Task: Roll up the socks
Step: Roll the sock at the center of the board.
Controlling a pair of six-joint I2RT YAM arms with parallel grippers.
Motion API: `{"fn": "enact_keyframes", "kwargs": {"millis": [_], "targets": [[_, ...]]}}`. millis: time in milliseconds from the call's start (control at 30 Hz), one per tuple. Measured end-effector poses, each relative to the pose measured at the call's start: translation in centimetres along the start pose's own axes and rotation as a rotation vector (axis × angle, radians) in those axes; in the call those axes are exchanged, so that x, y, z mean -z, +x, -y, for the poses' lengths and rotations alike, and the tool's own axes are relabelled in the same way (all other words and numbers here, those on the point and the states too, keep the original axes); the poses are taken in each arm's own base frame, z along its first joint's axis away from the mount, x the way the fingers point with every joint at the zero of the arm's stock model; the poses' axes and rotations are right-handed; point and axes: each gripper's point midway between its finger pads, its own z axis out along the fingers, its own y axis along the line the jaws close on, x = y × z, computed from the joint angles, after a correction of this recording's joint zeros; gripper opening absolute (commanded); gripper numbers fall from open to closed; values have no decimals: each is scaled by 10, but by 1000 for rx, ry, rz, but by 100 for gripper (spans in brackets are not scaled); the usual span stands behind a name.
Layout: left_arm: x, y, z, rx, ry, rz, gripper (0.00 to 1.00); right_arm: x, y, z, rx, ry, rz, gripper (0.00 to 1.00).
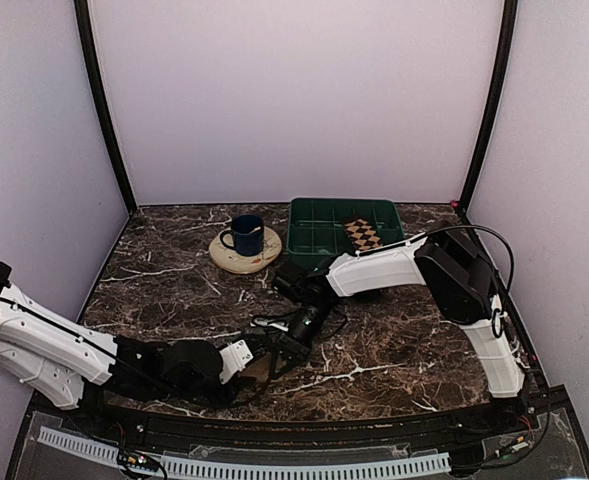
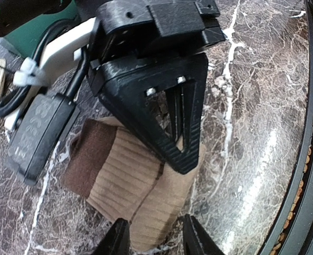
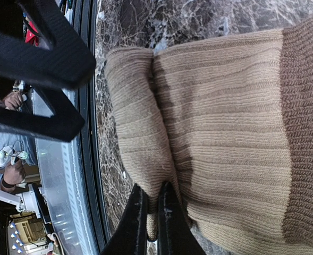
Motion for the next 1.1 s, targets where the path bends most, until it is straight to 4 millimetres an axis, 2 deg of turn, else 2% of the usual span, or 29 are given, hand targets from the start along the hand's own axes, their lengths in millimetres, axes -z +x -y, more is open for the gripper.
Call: {"fn": "enact_keyframes", "kwargs": {"millis": [267, 633, 800, 933, 1100], "targets": [[-8, -6, 7, -64, 14, -14, 39, 0, 2, -1, -10, -3, -7, 2], [-20, 8, 14, -126, 30, -76, 38, 2, 5, -1, -17, -6, -17, 2], [-24, 5, 16, -142, 31, -81, 37, 1, 6, -1, -21, -8, -22, 2], [-26, 5, 18, -154, 34, -88, 29, 1, 6, -1, -22, -10, -24, 2], [-29, 9, 20, -170, 41, -106, 15, 2, 6, -1, -25, -13, -26, 2]]}}
